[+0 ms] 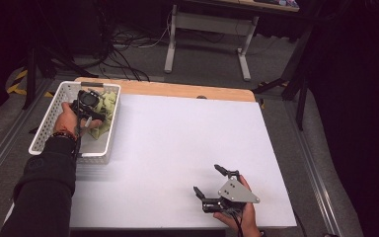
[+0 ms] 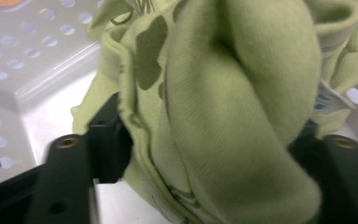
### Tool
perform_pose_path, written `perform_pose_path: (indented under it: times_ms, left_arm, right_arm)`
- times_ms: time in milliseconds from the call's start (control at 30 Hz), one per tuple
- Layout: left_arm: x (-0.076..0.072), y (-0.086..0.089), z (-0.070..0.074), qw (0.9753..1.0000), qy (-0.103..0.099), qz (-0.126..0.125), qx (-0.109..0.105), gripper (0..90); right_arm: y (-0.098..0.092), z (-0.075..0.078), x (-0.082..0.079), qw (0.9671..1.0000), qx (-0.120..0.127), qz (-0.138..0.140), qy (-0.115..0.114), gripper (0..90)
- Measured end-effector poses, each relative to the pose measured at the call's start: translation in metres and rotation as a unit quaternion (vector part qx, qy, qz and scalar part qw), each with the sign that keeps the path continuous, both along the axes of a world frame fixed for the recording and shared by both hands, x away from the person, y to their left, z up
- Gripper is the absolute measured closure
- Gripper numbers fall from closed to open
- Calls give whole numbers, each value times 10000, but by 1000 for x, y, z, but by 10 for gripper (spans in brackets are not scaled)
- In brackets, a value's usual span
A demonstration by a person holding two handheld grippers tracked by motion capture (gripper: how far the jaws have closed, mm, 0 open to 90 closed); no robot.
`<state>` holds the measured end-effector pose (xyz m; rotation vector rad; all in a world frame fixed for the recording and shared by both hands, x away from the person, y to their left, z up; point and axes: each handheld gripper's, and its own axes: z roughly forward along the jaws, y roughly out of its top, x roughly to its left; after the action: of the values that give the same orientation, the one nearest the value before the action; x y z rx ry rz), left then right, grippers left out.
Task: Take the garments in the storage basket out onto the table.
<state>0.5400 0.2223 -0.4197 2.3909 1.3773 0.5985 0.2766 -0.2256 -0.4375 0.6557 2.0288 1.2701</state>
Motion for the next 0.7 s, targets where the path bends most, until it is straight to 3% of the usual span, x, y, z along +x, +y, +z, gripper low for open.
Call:
perform_pose_path:
  times_ms: [100, 233, 700]
  left_arm:
    - [-1, 2, 2, 10000, -41, 7, -30, 500]
    - [-3, 4, 3, 9999, -120, 14, -59, 583]
    - [-12, 13, 12, 9980, -531, 170, -287, 651]
  right_arm:
    - [1, 0, -1, 10000, 31, 67, -14, 99]
    - [2, -1, 0, 10000, -10, 76, 4, 102]
    - [1, -1, 0, 10000, -16, 45, 2, 104]
